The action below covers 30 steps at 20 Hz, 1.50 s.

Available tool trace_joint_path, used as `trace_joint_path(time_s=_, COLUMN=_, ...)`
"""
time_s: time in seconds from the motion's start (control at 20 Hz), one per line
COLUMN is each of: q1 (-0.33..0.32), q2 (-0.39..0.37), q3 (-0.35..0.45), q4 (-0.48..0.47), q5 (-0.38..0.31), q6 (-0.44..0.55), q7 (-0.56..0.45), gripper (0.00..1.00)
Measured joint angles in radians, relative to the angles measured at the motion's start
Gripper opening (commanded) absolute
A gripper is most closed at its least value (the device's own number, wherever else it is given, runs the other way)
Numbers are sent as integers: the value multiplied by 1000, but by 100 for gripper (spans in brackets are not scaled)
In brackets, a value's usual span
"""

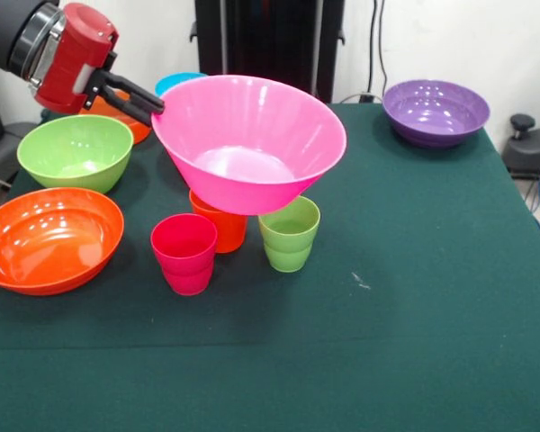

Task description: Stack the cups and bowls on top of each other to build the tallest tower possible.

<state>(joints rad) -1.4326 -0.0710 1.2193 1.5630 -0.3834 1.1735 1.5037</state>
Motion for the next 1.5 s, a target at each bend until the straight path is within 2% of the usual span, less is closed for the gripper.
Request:
trace_joint_path(time_s=0.65, q1=0, q2=12, q3=-22, q4=-24, q5=0, q6=3, q7=-17, gripper=0)
trace_joint_path(time_s=0.7, q1=0, q2=17, q3=-24, q4=-26, q5=0, q6=3, q7=-17, gripper=100)
trace_joint_path(time_s=1.5, q1=0, q2=37, q3=-24, q4=-29, q5=1, q6=3, q7=-17, gripper=100)
